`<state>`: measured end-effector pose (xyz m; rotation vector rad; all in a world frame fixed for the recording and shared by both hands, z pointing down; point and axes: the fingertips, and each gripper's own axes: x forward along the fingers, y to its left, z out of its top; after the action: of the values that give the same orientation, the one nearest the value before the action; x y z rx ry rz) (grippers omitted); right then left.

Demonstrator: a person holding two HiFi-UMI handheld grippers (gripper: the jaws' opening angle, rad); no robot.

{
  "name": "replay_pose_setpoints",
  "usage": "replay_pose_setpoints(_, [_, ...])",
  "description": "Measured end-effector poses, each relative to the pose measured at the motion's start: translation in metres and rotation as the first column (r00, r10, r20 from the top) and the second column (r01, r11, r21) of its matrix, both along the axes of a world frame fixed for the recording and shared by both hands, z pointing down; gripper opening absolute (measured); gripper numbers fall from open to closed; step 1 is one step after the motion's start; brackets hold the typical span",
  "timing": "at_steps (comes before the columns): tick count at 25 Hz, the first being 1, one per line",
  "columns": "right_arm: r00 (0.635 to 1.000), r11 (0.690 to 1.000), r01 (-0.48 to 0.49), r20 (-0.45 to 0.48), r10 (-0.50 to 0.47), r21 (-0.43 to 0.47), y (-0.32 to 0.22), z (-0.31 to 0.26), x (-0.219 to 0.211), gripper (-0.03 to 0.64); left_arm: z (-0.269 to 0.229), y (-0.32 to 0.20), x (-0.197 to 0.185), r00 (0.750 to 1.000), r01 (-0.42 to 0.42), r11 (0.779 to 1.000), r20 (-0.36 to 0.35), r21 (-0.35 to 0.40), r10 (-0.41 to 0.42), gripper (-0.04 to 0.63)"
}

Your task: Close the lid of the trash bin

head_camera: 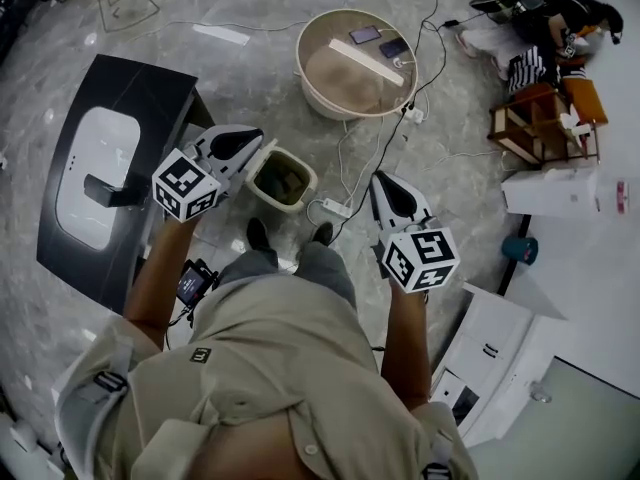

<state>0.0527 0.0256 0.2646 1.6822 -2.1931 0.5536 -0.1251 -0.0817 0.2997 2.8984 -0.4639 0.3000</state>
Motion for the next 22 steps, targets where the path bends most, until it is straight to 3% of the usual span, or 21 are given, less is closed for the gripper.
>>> replay_pose_setpoints(13, [0.994, 0.991, 0.062, 0.099, -0.050, -0.117, -0.059, 0.089, 0.038, 0.025, 0.094, -0.039, 0.006, 0.985, 0.140, 0.982, 0.122, -0.128, -0.125, 0.017])
replay_pose_setpoints(22, [0.988, 0.973, 0.097, 0.140, -0.068, -0.208, -0.088, 0.157, 0.061, 0.025, 0.186, -0.059, 0.018, 0.963, 0.193, 0.955, 0.232, -0.227, -0.139, 0.017])
